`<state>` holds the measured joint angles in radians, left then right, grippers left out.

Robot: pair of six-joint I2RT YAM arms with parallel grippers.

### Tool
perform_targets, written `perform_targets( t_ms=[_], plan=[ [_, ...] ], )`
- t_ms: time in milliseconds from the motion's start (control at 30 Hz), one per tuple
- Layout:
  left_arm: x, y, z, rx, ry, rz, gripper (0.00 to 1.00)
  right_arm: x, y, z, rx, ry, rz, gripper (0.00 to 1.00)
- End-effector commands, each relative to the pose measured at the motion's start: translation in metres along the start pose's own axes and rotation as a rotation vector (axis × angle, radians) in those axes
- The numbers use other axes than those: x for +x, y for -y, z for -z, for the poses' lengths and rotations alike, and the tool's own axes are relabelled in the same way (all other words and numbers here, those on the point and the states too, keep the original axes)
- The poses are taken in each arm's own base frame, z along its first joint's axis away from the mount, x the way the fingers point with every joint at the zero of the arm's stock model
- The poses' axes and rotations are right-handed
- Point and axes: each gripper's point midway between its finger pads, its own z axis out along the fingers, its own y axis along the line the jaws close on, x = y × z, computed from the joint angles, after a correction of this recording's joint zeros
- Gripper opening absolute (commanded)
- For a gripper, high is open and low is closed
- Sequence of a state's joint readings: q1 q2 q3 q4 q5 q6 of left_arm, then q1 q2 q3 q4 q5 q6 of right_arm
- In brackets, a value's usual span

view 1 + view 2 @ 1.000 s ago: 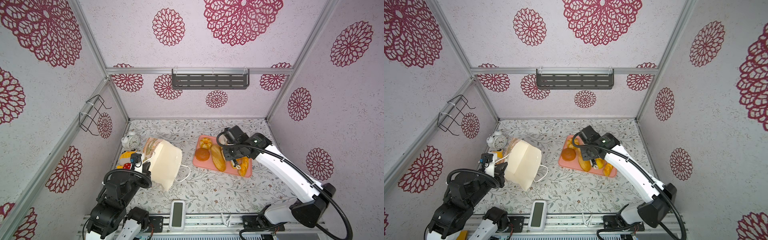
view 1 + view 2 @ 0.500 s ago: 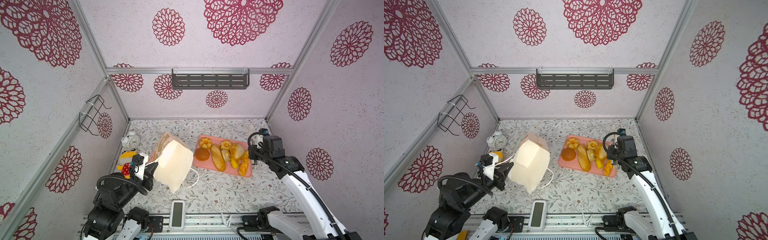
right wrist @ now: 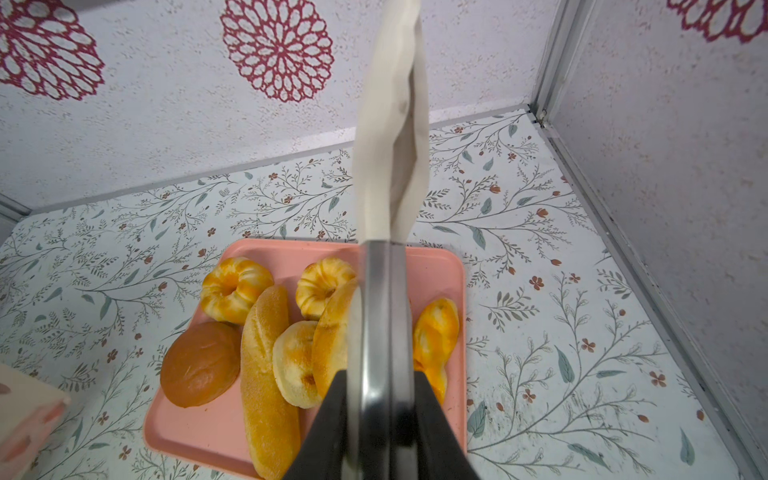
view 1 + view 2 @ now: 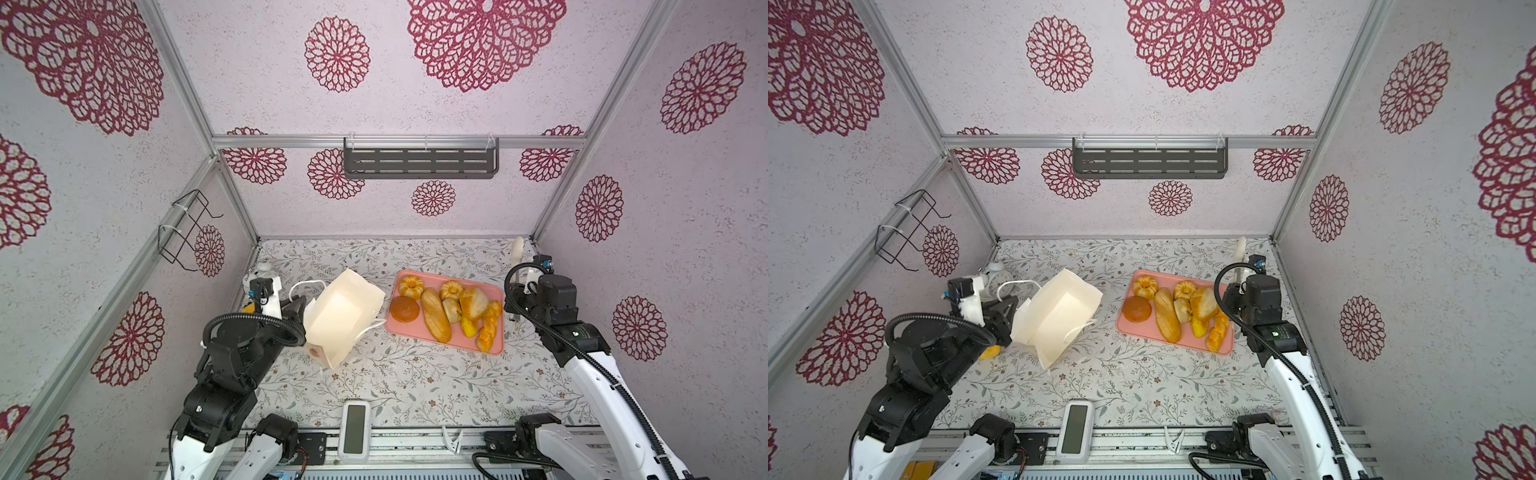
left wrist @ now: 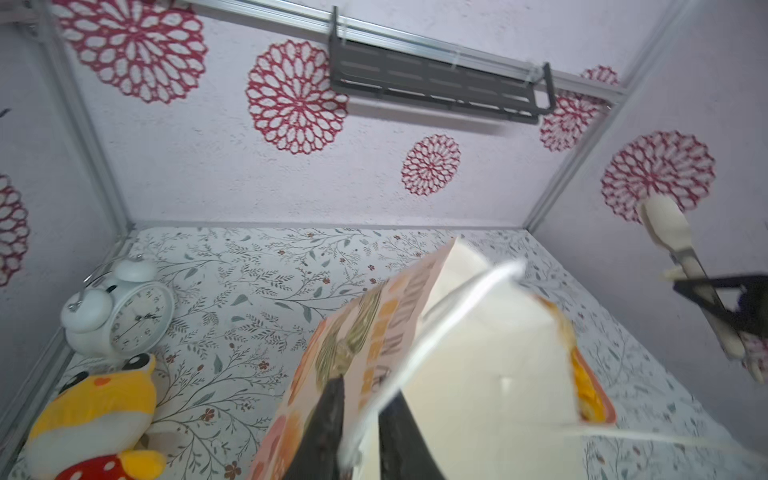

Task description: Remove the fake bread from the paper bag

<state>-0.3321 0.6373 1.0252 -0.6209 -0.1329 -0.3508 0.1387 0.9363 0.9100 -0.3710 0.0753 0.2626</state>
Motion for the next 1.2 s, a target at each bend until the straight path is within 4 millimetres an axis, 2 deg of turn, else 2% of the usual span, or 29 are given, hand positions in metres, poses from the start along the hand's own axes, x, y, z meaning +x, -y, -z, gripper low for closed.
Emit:
perform_targets(
  t_ms=[0,100,267,433,500,633,900,967,1033,1167],
  plan=[
    [-0.039,-0.023,-0.005,-0.168,0.105,0.231,0.15,-0.027,-0.004,0.005,-0.035,0.096,-0.010,0.00],
    [-0.044,-0.025,-0.018,-0.220,0.063,0.345,0.00,-0.020,0.003,0.002,-0.022,0.075,-0.028,0.00],
    [-0.045,-0.021,-0.037,-0.235,0.005,0.386,0.00,-0.011,0.004,0.001,-0.038,0.065,-0.059,0.00],
    [-0.052,-0.036,-0.033,-0.308,-0.013,0.366,0.00,-0.007,0.008,0.005,-0.030,0.056,-0.065,0.00],
    [-0.057,-0.037,-0.026,-0.313,-0.009,0.368,0.18,-0.009,0.009,0.005,-0.026,0.059,-0.065,0.00],
    [-0.065,-0.035,-0.008,-0.290,0.023,0.375,0.43,-0.015,0.013,0.003,-0.013,0.073,-0.052,0.00],
    [-0.065,-0.034,0.019,-0.257,0.051,0.386,0.71,-0.026,0.028,-0.008,0.034,0.122,-0.028,0.00],
    [-0.068,-0.032,0.023,-0.247,0.039,0.355,0.81,-0.029,0.037,-0.010,0.069,0.149,-0.017,0.00],
    [-0.070,-0.030,0.028,-0.243,0.034,0.321,0.98,-0.031,0.051,-0.014,0.119,0.168,-0.001,0.00],
    [-0.069,-0.034,0.038,-0.262,0.033,0.271,0.97,-0.027,0.087,-0.027,0.266,0.201,0.030,0.00]
  ],
)
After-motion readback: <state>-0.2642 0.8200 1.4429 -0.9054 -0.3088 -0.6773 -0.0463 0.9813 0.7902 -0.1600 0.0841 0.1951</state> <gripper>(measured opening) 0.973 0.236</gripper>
